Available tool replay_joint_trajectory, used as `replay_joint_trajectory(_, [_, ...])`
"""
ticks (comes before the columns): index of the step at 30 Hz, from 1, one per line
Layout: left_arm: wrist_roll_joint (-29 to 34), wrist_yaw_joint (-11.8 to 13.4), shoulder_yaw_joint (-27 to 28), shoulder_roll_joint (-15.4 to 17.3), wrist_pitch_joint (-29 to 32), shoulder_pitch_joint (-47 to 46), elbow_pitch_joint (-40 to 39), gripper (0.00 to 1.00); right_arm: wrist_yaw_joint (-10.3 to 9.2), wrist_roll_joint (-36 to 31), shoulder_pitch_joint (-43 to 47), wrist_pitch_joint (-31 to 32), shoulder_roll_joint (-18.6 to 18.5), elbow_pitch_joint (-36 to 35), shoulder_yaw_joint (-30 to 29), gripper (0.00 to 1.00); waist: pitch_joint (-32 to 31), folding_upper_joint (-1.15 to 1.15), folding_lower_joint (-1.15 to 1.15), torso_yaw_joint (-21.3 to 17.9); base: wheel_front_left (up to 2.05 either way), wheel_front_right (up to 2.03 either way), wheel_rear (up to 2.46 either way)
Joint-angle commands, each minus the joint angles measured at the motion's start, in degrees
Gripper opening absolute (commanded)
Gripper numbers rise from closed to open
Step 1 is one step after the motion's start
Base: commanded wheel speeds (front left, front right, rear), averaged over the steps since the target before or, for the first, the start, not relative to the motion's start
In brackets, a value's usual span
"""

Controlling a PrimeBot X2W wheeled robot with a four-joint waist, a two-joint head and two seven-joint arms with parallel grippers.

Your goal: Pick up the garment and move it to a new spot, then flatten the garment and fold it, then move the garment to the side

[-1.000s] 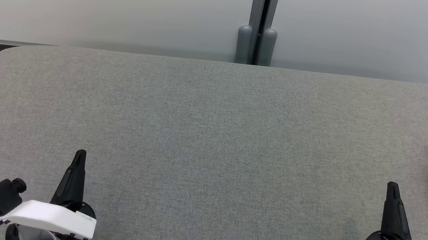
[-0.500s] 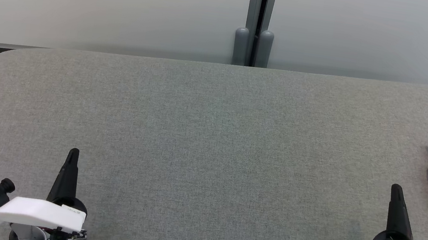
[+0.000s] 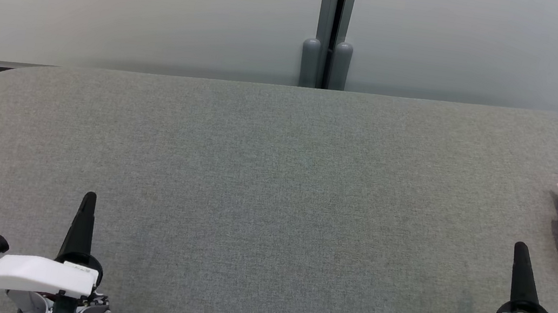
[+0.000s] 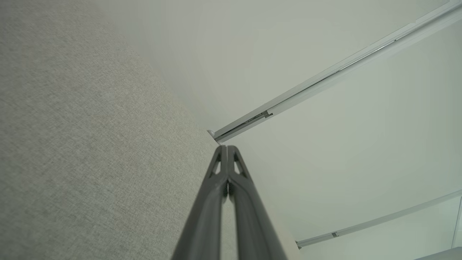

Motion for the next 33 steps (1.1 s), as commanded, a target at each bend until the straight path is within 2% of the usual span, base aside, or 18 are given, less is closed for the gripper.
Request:
replay_joint_trajectory(1, [-1.3,-0.2,0.5,0.4,0.3,-1.6,-0.6,0.00,0.00,1.4,-0.8,0.5,-0.2,-0.6,-0.3,0.00,0.0,0.00,0.00,0.0,0.00,0.00,0.00])
replay_joint_trajectory(33, [-16.4,-0.6,3.0,0.4,4.9,-2.1,-0.6,0.00,0.01,18.0,-0.8,5.0,-0.2,-0.7,-2.1,0.00,-1.0,0.00,0.00,-1.0,0.00,0.00,0.00])
